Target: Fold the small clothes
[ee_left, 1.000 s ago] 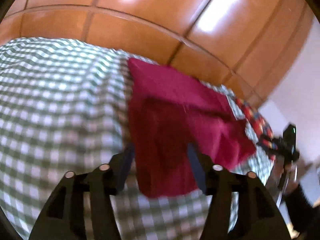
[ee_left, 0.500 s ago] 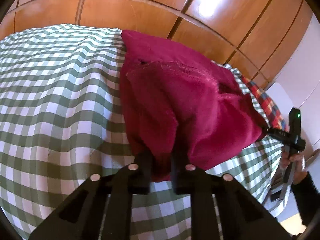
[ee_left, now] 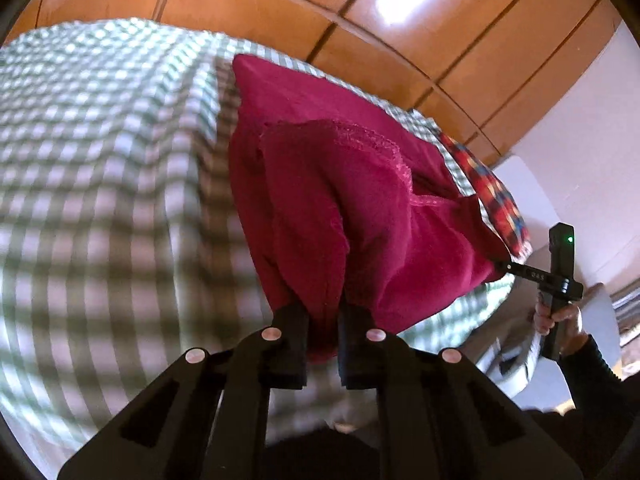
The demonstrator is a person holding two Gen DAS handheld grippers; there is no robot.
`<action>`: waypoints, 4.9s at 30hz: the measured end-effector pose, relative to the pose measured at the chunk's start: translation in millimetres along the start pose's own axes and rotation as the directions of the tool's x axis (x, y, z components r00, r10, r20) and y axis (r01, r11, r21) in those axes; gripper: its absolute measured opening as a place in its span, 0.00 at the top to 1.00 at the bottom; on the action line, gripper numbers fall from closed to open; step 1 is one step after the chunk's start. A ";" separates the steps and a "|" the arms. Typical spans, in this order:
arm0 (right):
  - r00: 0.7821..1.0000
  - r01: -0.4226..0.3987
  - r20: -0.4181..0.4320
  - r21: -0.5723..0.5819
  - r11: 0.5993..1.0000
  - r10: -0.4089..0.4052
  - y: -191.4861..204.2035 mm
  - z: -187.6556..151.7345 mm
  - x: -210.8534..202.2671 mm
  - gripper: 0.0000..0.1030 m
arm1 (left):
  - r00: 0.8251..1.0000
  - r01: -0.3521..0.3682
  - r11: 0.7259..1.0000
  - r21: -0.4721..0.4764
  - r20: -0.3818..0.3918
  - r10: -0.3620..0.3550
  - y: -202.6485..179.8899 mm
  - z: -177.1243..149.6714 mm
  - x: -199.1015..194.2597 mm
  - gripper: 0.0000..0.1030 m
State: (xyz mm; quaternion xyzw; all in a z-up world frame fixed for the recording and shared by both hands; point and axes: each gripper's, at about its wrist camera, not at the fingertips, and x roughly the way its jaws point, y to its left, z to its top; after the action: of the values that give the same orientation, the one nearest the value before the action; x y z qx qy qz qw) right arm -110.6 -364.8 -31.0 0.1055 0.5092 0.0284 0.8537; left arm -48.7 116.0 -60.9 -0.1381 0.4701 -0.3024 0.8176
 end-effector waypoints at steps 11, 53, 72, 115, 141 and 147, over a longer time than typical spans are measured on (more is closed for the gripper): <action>0.995 0.039 0.090 0.015 0.999 -0.040 -3.5 37.3 -0.9 0.56 | 0.996 -0.041 0.999 -0.014 0.084 0.042 1.0 14.8 -10.0 0.62; 0.971 0.129 0.188 0.126 0.984 -0.151 -15.2 85.7 18.4 0.92 | 0.987 0.154 0.986 -0.057 0.055 -0.151 14.3 81.2 34.7 0.94; 0.973 0.140 0.162 0.160 0.977 -0.166 -16.1 89.5 49.2 0.92 | 0.976 -0.194 0.980 0.050 0.106 0.188 11.5 96.0 41.7 0.93; 0.948 0.227 0.212 0.079 0.971 -0.238 5.6 74.4 40.3 0.91 | 0.921 -0.346 0.924 0.163 0.245 0.302 -46.9 64.3 22.6 0.91; 0.937 0.070 0.341 0.019 0.997 -0.073 19.0 183.0 -21.4 0.93 | 0.909 -0.283 0.943 0.173 0.364 0.205 -66.8 144.9 0.4 0.94; 0.972 0.093 0.218 -0.032 0.995 -0.084 9.5 143.5 8.7 0.51 | 0.913 -0.307 0.927 0.214 0.340 0.224 -69.9 136.0 13.7 0.94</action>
State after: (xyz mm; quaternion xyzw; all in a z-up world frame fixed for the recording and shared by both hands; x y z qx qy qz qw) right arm 19.8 -375.9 29.3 0.0672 0.4167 -0.0107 0.9065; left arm 46.8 45.1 36.0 -0.0083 0.3065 -0.2216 0.9257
